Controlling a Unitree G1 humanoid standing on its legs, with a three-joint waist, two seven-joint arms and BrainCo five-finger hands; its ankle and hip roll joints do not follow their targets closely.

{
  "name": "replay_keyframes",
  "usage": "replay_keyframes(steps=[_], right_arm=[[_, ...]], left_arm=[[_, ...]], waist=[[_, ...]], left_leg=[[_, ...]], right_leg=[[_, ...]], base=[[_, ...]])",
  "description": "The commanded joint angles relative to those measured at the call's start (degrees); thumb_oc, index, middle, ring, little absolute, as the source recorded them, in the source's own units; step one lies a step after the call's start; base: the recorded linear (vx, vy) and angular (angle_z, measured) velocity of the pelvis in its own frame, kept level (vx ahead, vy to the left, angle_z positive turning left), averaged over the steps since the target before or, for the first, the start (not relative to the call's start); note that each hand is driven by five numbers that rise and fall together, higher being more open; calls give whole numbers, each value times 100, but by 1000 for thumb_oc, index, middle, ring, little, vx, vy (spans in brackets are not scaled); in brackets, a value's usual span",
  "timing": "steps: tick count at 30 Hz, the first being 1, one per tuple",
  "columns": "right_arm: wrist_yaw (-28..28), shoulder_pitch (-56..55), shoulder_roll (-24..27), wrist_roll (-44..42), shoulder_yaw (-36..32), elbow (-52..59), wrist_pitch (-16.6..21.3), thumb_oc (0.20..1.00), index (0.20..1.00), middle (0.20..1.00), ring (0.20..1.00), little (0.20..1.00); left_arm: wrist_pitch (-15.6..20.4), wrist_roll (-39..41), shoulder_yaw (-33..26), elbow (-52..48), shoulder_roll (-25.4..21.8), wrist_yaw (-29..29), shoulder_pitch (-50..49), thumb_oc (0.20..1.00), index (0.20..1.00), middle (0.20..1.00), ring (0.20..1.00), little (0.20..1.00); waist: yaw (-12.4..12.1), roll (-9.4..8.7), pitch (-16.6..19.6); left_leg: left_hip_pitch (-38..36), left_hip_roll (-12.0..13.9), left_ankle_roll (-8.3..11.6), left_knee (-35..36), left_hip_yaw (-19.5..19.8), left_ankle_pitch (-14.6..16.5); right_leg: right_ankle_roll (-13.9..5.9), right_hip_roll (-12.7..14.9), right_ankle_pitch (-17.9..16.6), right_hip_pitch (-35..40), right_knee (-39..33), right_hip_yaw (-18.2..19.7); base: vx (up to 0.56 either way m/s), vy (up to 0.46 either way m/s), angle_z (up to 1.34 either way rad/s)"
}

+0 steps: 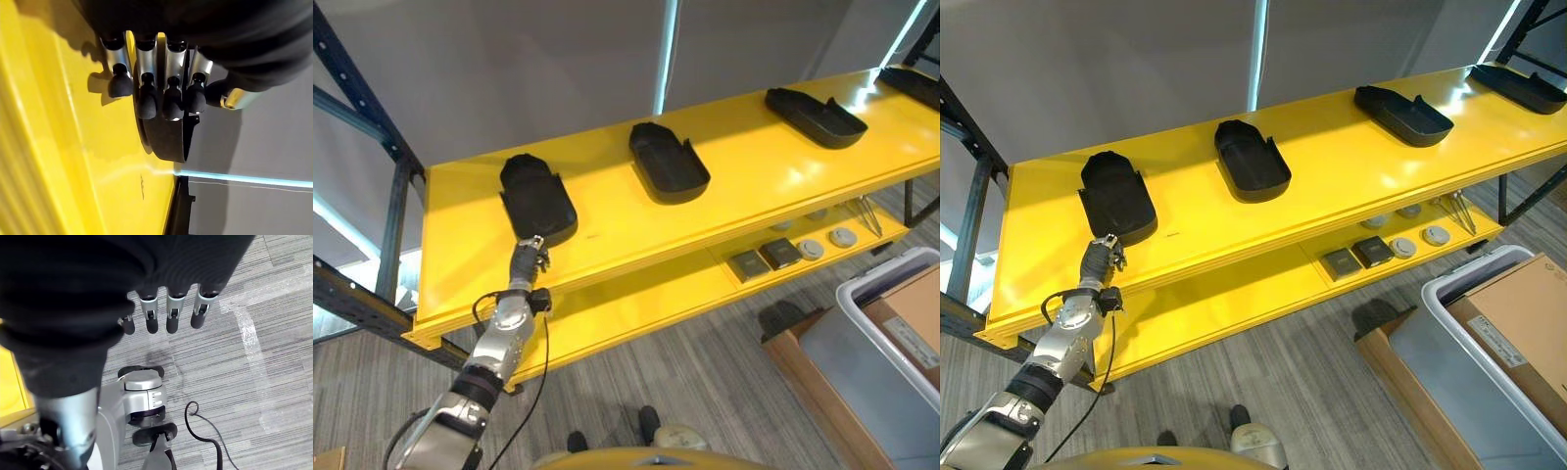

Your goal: Move parts from the plastic box to the shelf.

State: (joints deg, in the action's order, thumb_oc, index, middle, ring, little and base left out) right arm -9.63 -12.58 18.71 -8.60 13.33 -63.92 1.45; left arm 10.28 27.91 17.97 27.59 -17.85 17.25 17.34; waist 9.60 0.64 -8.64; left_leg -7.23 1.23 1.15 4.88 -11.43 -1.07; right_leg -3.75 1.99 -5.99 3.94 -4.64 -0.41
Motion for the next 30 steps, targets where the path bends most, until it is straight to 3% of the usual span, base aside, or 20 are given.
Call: replay_keyframes(steps=[1,12,17,18,19,20,24,27,30], right_arm=[[-69,36,159,118,275,-185,50,1000,1000,1000,1000,1000],[-217,119,278,309,381,-440,154,1000,1000,1000,1000,1000],[-215,133,255,363,340,-530,217,1000,1000,1000,1000,1000],[-208,134,248,363,331,-557,248,1000,1000,1000,1000,1000],[-207,136,246,367,315,-573,275,1000,1000,1000,1000,1000],[-214,148,246,371,285,-597,308,1000,1000,1000,1000,1000],[-180,233,197,426,107,-677,407,1000,1000,1000,1000,1000],[-145,283,168,444,48,-702,432,1000,1000,1000,1000,1000],[-99,346,150,482,-27,-729,467,1000,1000,1000,1000,1000]], left_arm=[[421,-143,-149,127,-29,154,655,200,200,200,200,200],[311,-3,-100,812,41,170,1445,200,200,200,200,200],[513,-9,-78,722,37,31,1397,200,200,200,200,200],[569,1,-64,641,25,-18,1358,322,322,322,322,322],[619,-10,-50,539,8,-64,1316,617,617,617,617,617],[647,-30,-46,355,-15,-119,1247,1000,1000,1000,1000,1000],[585,114,-8,-884,-155,-699,553,1000,1000,1000,1000,1000],[653,63,2,-1411,-291,-903,142,1000,1000,1000,1000,1000],[728,60,1,-1923,-507,-1485,-367,1000,1000,1000,1000,1000]], waist=[[22,-156,-21],[202,-124,28],[179,-122,25],[161,-117,22],[146,-112,18],[117,-103,9],[-99,-37,-11],[-219,-5,-11],[-374,38,-10]], left_leg=[[101,552,192,-428,-429,216],[-13,571,204,-384,-510,198],[17,566,200,-411,-487,214],[31,565,201,-415,-478,214],[42,564,203,-419,-468,215],[49,558,207,-414,-449,213],[70,513,218,-387,-304,213],[94,489,222,-380,-213,210],[109,454,221,-372,-119,211]], right_leg=[[-542,449,233,-83,79,-31],[-564,428,281,-23,105,35],[-546,417,304,-31,108,43],[-543,418,309,-32,107,35],[-538,419,312,-33,104,28],[-531,421,312,-29,94,16],[-486,441,326,38,55,-100],[-471,453,336,67,44,-166],[-455,479,345,110,29,-259]], base=[[36,19,-3],[31,10,-5],[0,0,0],[-30,-2,-2],[-37,6,0],[-56,21,0],[-59,35,3],[-66,39,9],[-80,51,20]])
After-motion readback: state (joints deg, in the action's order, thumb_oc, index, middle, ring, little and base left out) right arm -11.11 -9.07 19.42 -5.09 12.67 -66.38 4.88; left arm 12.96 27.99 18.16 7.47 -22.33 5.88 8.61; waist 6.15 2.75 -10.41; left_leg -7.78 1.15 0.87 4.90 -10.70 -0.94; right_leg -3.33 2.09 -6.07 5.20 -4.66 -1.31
